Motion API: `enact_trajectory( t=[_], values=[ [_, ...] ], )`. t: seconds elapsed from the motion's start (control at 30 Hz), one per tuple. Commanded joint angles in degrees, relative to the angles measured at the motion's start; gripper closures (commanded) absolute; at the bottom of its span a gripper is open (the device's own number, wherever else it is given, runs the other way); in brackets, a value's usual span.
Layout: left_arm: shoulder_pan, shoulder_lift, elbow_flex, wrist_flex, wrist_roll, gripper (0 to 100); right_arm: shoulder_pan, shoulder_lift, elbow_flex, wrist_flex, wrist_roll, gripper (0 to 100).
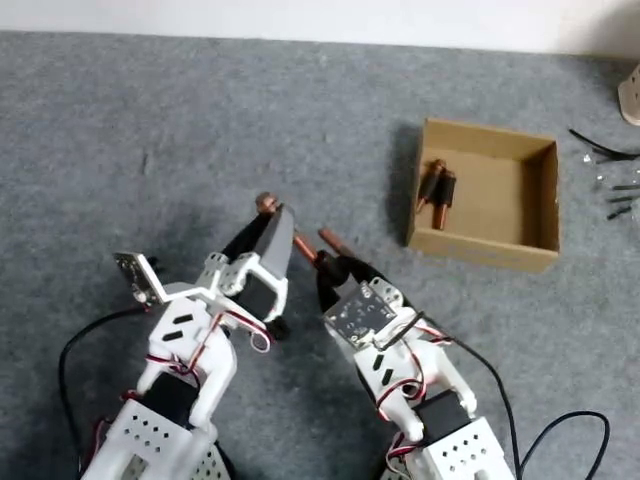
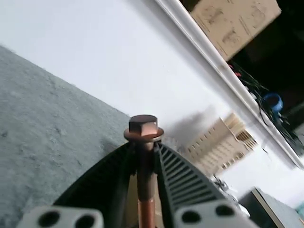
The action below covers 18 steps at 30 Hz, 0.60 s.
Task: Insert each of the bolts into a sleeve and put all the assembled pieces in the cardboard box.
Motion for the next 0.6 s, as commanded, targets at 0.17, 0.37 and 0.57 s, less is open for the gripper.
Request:
enact_trajectory(
  t=[0.17, 0.37, 0.57],
  values=[
    [0.04, -0.48, 0.31, -1.76, 0.26, 99, -0.84, -0.84, 7.78, -4.35, -2.90, 99.4],
    [4.18, 0.66, 1.45, -1.14, 0.26, 99, -0.84, -0.84, 7.69, -4.44, -2.90, 99.4],
    [4.09, 9.63, -0.22, -6.24, 0.00, 99, -0.84, -0.84, 8.04, -4.70, -2.90, 99.4]
  ],
)
